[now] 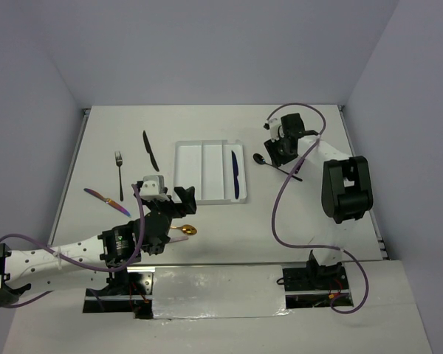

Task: Sort the eating utensils into containers

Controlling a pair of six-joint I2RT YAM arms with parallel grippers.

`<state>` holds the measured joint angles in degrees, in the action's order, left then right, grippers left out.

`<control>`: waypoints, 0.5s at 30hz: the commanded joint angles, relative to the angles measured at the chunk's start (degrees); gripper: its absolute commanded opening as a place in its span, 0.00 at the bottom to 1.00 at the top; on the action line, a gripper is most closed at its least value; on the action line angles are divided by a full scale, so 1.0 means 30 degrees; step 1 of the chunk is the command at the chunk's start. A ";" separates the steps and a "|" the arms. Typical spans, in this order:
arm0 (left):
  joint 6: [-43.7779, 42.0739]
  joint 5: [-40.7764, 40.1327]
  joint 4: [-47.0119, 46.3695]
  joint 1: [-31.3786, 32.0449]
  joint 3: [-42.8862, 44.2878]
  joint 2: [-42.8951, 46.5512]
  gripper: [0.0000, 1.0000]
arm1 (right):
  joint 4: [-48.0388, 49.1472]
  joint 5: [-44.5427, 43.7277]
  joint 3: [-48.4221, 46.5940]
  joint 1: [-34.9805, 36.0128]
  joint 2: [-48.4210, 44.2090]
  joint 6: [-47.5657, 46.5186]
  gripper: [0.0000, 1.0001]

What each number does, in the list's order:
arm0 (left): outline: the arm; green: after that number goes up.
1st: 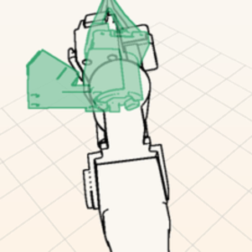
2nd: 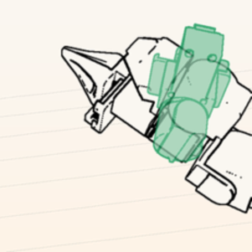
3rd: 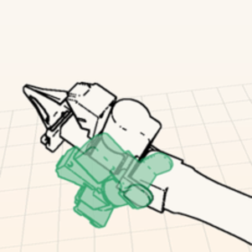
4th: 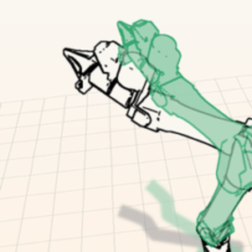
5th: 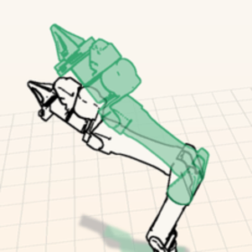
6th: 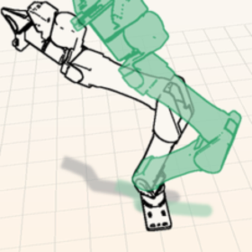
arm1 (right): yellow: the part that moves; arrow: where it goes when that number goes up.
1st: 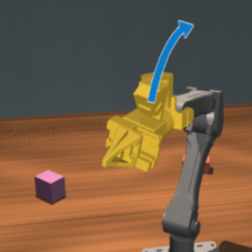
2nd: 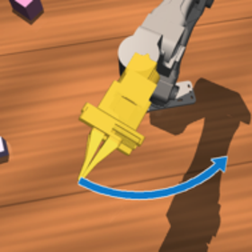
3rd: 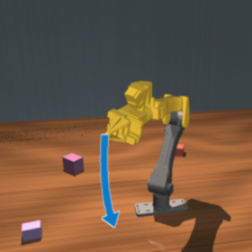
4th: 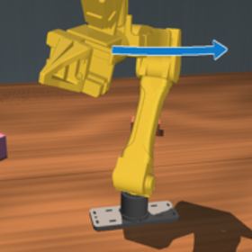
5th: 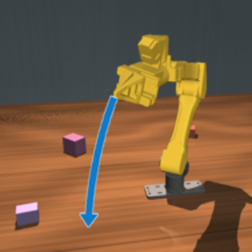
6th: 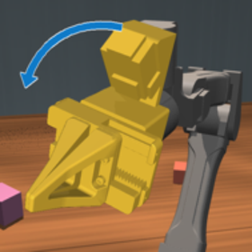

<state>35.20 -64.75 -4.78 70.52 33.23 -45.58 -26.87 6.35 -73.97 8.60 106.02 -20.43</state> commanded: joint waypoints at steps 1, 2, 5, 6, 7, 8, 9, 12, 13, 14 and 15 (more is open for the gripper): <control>0.0249 -0.0008 -0.0957 -0.0070 0.0260 0.0106 0.96 | 0.0345 0.0197 -0.0918 0.0033 0.0549 0.0392 0.50; 0.0249 -0.0008 -0.0957 -0.0070 0.0260 0.0106 0.96 | 0.0344 0.0169 -0.0918 0.0033 0.0811 0.0421 0.50; 0.0249 -0.0067 -0.0928 -0.0070 0.0260 0.0077 0.96 | -0.0211 0.0226 -0.1385 0.0033 0.1367 0.0480 0.50; 0.0249 -0.0067 -0.0899 -0.0070 0.0289 0.0106 0.96 | -0.0328 0.0285 -0.1532 0.0033 0.1457 0.0480 0.50; 0.0278 -0.0067 -0.0869 -0.0070 0.0260 0.0106 0.96 | -0.0445 0.0344 -0.1562 0.0033 0.1516 0.0480 0.50; 0.0278 -0.0038 -0.0898 -0.0070 0.0260 0.0193 0.96 | -0.0476 0.0315 -0.1591 0.0062 0.1632 0.0509 0.50; 0.0278 -0.0037 -0.0898 -0.0070 0.0260 0.0194 0.96 | -0.0476 0.0257 -0.1650 0.0034 0.1692 0.0539 0.50; 0.0278 -0.0038 -0.0898 -0.0070 0.0231 0.0282 0.96 | -0.0447 0.0373 -0.1884 0.0033 0.2071 0.0685 0.50; 0.0278 -0.0008 -0.0898 -0.0070 0.0202 0.0340 0.96 | -0.0534 0.0461 -0.1972 0.0033 0.2160 0.0685 0.50; 0.0249 -0.0066 -0.0956 -0.0070 0.0172 0.0341 0.96 | -0.0621 0.0404 -0.2089 0.0004 0.2306 0.0714 0.50; 0.0278 -0.0067 -0.0957 -0.0070 0.0172 0.0370 0.96 | -0.0738 0.0345 -0.2206 0.0033 0.2568 0.0773 0.50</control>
<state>35.20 -64.62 -4.80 70.52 33.23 -45.50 -28.34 6.83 -77.54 8.60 112.25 -18.85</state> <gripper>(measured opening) 0.958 0.501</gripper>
